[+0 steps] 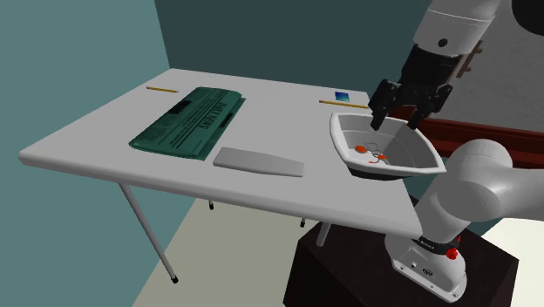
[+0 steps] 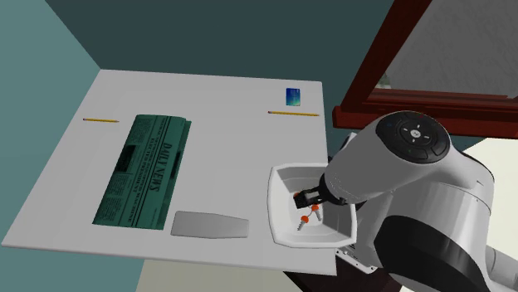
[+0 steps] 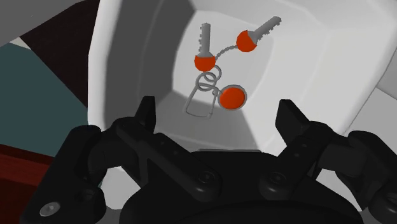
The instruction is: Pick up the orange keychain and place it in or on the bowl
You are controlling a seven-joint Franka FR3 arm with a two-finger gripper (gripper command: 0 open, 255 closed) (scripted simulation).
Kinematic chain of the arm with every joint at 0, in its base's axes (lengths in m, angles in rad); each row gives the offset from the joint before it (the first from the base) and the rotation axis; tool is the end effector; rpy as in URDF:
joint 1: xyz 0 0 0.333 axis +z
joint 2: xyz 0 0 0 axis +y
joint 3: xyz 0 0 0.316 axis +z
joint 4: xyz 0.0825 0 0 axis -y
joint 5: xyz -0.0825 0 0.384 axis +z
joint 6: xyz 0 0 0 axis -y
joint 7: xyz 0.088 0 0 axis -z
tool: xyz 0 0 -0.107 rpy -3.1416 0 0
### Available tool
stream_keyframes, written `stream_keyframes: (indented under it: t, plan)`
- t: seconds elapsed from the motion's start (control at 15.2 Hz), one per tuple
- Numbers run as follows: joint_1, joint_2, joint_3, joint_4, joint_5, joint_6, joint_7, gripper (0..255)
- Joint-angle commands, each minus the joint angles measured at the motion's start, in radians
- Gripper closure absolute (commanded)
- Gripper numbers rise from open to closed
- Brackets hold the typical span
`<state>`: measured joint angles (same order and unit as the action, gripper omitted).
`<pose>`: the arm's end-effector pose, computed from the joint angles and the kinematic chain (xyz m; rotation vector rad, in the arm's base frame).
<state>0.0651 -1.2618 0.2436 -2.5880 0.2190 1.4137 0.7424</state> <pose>0.1619 0.1064 0.5704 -3.0061 0.8488 -0.1141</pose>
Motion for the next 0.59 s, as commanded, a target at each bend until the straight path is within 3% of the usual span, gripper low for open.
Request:
stream_keyframes:
  t: [0.0, 0.53]
  plan:
    - [-0.006, 0.031, -0.008, 0.074, -0.008, -0.043, 0.005, 0]
    - [-0.009, 0.045, -0.013, 0.107, -0.013, -0.062, 0.006, 0]
